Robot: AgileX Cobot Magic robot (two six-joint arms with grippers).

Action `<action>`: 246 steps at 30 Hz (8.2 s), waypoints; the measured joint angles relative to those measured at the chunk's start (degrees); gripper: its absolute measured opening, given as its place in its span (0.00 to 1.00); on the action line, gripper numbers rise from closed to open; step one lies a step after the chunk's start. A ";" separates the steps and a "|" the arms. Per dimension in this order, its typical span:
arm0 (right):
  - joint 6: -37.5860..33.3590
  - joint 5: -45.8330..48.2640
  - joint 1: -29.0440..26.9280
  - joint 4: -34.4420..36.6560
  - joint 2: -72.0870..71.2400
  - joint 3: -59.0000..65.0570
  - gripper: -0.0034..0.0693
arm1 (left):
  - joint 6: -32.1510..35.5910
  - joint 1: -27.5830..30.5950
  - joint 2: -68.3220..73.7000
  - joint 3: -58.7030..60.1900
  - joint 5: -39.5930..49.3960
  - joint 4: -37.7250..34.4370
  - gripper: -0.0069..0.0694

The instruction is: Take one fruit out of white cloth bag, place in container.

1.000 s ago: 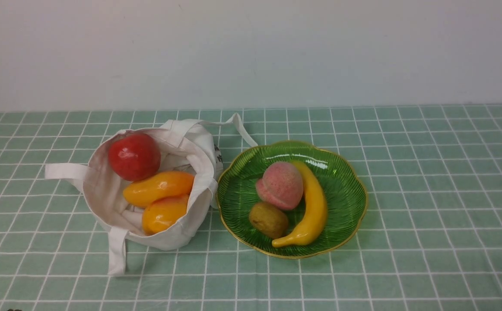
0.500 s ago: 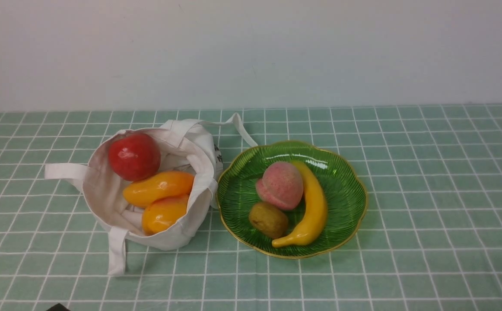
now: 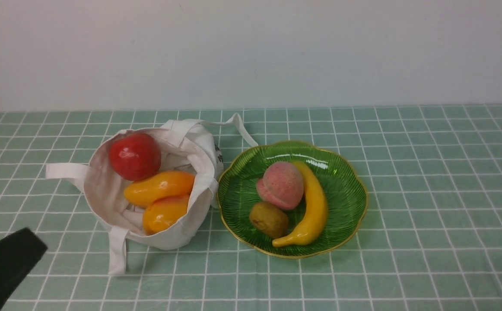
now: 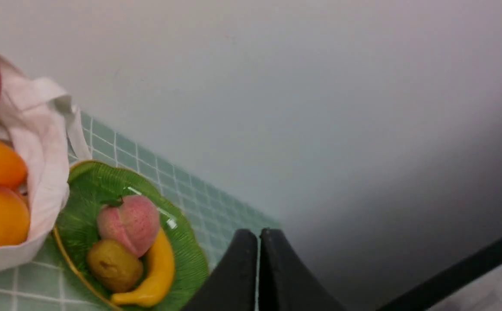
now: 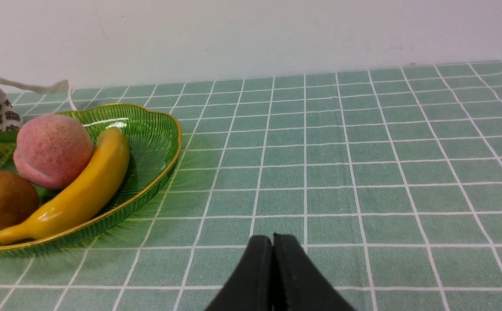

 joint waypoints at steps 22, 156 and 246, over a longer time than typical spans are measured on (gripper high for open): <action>0.00 0.00 0.00 0.00 0.00 0.00 0.03 | -4.09 0.00 73.61 -41.87 19.46 38.04 0.75; 0.00 0.00 0.00 0.00 0.00 0.00 0.03 | 3.75 -15.17 79.54 -56.72 19.49 27.60 0.85; 0.00 0.00 0.00 0.00 0.00 0.00 0.03 | -1.60 -21.35 10.89 -5.79 9.01 36.56 0.08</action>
